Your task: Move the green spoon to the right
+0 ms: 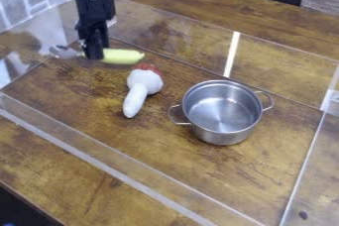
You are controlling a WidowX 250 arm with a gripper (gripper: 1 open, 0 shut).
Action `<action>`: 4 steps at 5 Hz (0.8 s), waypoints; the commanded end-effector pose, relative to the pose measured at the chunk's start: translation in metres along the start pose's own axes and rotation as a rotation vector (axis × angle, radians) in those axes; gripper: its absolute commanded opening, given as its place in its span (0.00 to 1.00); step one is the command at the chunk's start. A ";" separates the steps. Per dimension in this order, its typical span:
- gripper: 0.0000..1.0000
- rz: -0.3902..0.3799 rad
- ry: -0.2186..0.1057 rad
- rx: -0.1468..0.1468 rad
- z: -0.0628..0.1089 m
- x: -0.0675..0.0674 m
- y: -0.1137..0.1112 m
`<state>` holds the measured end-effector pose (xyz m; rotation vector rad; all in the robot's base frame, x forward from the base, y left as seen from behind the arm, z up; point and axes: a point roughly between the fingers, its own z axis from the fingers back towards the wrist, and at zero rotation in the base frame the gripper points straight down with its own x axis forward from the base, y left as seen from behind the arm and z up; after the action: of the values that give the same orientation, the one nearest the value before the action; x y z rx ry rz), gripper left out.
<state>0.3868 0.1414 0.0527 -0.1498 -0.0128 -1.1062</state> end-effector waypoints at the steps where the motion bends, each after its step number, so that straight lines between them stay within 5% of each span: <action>1: 0.00 -0.036 -0.013 0.095 0.053 -0.003 0.004; 4: 0.00 -0.181 -0.025 0.065 0.052 0.019 0.006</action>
<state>0.3963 0.1336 0.0812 -0.1681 -0.0434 -1.2714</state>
